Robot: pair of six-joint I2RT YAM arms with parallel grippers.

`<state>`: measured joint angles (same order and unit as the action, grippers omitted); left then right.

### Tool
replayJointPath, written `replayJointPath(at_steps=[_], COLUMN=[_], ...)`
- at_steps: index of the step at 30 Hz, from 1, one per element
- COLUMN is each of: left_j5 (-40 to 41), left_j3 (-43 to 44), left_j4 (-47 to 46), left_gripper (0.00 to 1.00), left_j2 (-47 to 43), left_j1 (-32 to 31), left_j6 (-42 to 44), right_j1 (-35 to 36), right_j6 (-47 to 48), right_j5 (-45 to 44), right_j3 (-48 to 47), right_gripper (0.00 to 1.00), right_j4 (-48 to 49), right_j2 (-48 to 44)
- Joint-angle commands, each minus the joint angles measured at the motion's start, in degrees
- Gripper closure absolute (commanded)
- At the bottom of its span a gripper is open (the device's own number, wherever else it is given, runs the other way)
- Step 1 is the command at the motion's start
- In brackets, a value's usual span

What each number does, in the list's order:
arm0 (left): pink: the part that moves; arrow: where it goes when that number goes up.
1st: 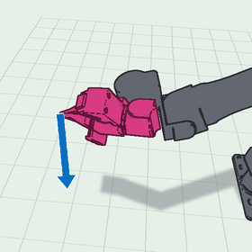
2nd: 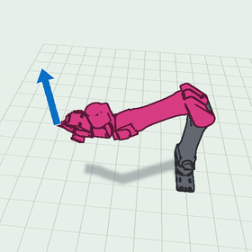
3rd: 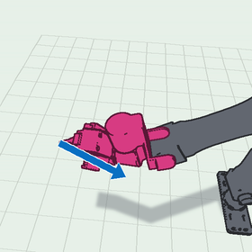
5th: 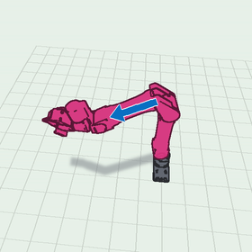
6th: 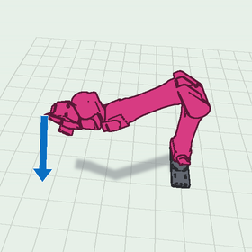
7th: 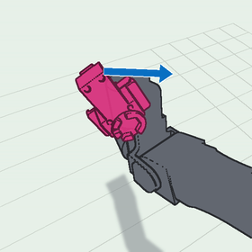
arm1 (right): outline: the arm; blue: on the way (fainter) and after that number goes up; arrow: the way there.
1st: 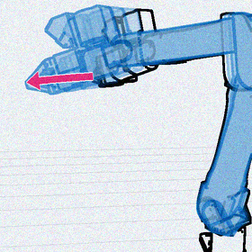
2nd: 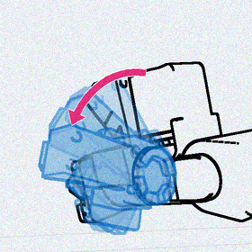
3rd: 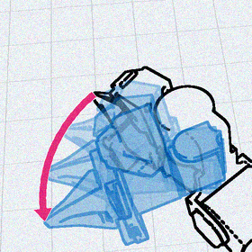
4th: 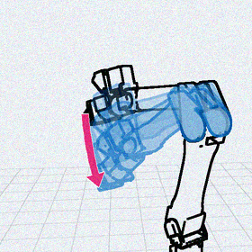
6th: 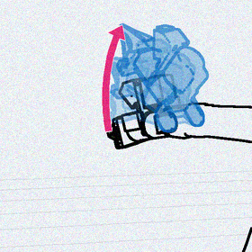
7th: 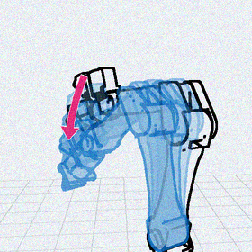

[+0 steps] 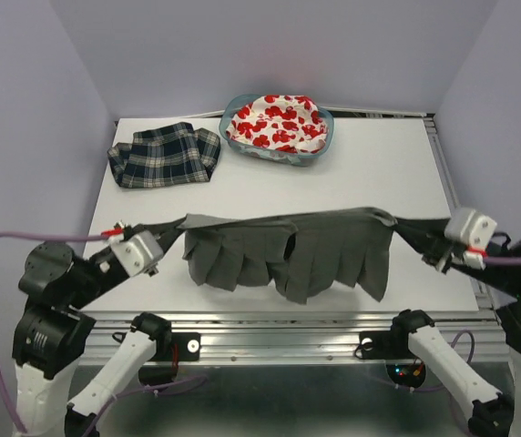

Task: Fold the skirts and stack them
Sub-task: Flatten the skirt out

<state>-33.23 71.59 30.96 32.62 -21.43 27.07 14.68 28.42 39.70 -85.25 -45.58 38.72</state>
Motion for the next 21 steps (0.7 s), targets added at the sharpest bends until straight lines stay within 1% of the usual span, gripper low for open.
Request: replayJointPath(at_steps=[1,3,4,5,7,8,9,10,11,12,13,16,17,19,20,21], left_j5=[2.0,1.4,1.2,1.2,6.7,8.3,12.3,14.7,16.3,17.2,17.4,20.3,22.5,24.4,25.4,26.5], left_j3=[-1.0,-3.5,-4.5,-7.5,-8.3,-7.4,-7.6,-8.0,-9.3,-9.9,-10.4,-10.6,-9.6,-7.1,-4.5,-2.8], left_j4=[9.7,11.1,12.5,12.9,9.8,9.8,9.0,7.0,5.5,4.1,0.5,-6.7,-9.0,-9.8,-10.2,-10.3], left_gripper=[1.0,1.0,1.0,1.0,1.0,1.0,1.0,1.0,1.0,1.0,1.0,1.0,1.0,1.0,1.0,1.0], left_j2=[-5.5,-7.3,-7.6,-7.6,-5.0,1.2,4.7,7.7,13.8,16.7,22.1,31.0,37.9,45.4,52.0,55.1], left_j1=[1.7,3.3,3.9,4.5,5.2,5.2,5.2,5.1,5.1,5.1,5.0,4.2,4.2,4.2,4.2,4.3], left_j6=[-0.1,0.4,1.3,2.5,-1.6,-2.1,-2.5,-3.2,-3.3,-2.8,-3.1,-3.7,-3.8,-3.5,-3.3,-3.2], right_j1=[-4.1,-6.0,-6.6,-6.6,-6.6,-6.6,-6.6,-6.6,-6.6,-6.6,-6.6,-6.6,-6.6,-6.6,-6.6,-6.6], right_j6=[6.5,5.7,4.2,2.2,-0.6,-1.3,-2.1,-2.4,-2.3,-2.4,-2.9,-2.4,-2.0,-1.6,-1.7,-2.1], right_j5=[1.2,2.2,2.0,1.3,-1.6,-2.6,-4.0,-7.1,-8.7,-10.2,-12.8,-15.5,-16.1,-19.0,-20.0,-21.4], right_j3=[8.6,13.6,18.0,20.3,24.2,27.7,29.2,30.5,32.3,32.5,32.3,31.2,30.4,29.1,28.4,27.4], right_gripper=[0.99,0.99,0.99,0.99,0.99,0.99,0.99,0.99,0.99,0.99,0.99,0.99,0.99,0.99,0.99,0.99], right_j4=[-5.6,-4.3,-3.3,0.8,4.8,7.9,9.5,11.1,14.5,16.2,19.3,23.1,24.6,25.5,26.2,26.3], right_j2=[-10.2,-13.4,-15.0,-15.0,-13.2,-9.1,-6.4,-3.2,3.5,7.1,14.3,24.3,30.5,36.5,39.2,41.8])
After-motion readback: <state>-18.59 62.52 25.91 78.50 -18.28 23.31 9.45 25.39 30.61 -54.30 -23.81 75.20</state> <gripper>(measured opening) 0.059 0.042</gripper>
